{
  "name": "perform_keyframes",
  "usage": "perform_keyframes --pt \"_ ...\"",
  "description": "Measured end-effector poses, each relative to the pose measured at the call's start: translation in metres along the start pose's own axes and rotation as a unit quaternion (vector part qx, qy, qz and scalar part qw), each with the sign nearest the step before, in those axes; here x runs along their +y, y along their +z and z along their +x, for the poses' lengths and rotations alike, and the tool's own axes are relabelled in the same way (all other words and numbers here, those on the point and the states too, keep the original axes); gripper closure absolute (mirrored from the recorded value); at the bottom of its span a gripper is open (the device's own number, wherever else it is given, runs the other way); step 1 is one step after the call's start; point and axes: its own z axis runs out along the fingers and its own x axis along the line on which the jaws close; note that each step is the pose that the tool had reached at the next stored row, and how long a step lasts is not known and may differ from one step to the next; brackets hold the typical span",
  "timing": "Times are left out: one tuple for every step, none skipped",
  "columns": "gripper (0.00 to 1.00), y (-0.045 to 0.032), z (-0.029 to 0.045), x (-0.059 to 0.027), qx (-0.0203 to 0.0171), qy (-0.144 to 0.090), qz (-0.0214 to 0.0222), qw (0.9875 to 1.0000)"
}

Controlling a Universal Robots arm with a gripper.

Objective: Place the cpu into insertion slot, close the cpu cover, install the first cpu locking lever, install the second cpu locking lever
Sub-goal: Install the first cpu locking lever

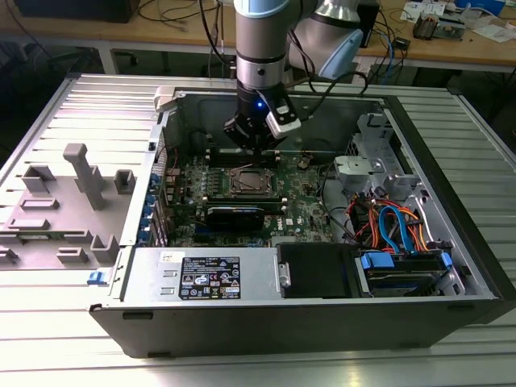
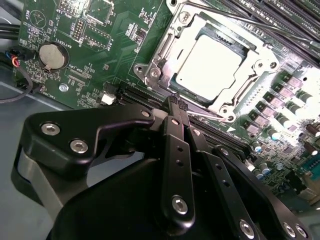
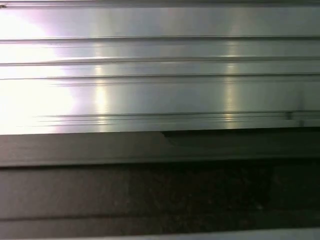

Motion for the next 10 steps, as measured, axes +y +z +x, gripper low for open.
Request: perform_keyframes --pt "0.89 0.0004 0.0000 0.0000 0.0000 0.000 0.0000 1.0000" --pt "0.89 0.0008 -0.0001 0.0000 0.0000 0.001 0.0001 1.0000" --pt "0.89 0.0013 -0.0001 0.0000 0.0000 0.001 0.0001 1.0000" --pt "0.89 0.0019 -0.0002 0.0000 0.0000 0.001 0.0001 1.0000" --pt "0.89 0.0024 -0.0002 0.0001 0.0001 0.001 0.0001 1.0000" --pt "0.89 0.0030 -0.0003 0.0001 0.0001 0.001 0.0001 1.0000" --pt "0.89 0.0035 -0.0004 0.0001 0.0001 0.001 0.0001 1.0000" --pt "0.89 0.0040 -0.0006 0.0001 0.0001 0.001 0.0001 1.0000" --pt "0.89 0.0048 -0.0011 0.0001 0.0001 0.001 0.0001 1.0000" --pt "0.89 0.0051 -0.0012 0.0001 0.0001 0.001 0.0002 1.0000"
